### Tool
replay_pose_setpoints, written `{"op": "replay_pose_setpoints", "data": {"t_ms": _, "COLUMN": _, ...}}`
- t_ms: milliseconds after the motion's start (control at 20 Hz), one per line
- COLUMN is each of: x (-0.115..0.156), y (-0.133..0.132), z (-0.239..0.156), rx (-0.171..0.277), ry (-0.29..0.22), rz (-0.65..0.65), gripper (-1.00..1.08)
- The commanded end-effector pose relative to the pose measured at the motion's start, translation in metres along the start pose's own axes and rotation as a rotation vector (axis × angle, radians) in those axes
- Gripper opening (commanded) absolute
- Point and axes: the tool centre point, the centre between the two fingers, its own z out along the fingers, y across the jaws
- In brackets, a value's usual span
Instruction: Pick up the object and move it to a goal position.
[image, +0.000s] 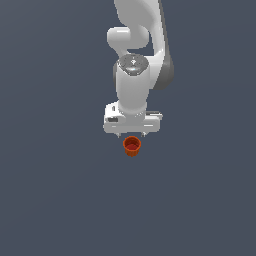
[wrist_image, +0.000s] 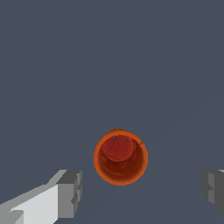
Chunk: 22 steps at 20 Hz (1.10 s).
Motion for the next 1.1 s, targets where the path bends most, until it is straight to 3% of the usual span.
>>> {"op": "replay_pose_setpoints", "data": {"t_ms": 0, "x": 0.000, "y": 0.000, "z": 0.000, "rx": 0.000, "ry": 0.000, "rz": 0.000, "gripper": 0.28}}
{"op": "replay_pose_setpoints", "data": {"t_ms": 650, "x": -0.002, "y": 0.012, "z": 0.003, "rx": 0.006, "ry": -0.024, "rz": 0.056, "gripper": 0.28}}
{"op": "replay_pose_setpoints", "data": {"t_ms": 1050, "x": 0.004, "y": 0.010, "z": 0.016, "rx": 0.030, "ry": -0.093, "rz": 0.171, "gripper": 0.28}}
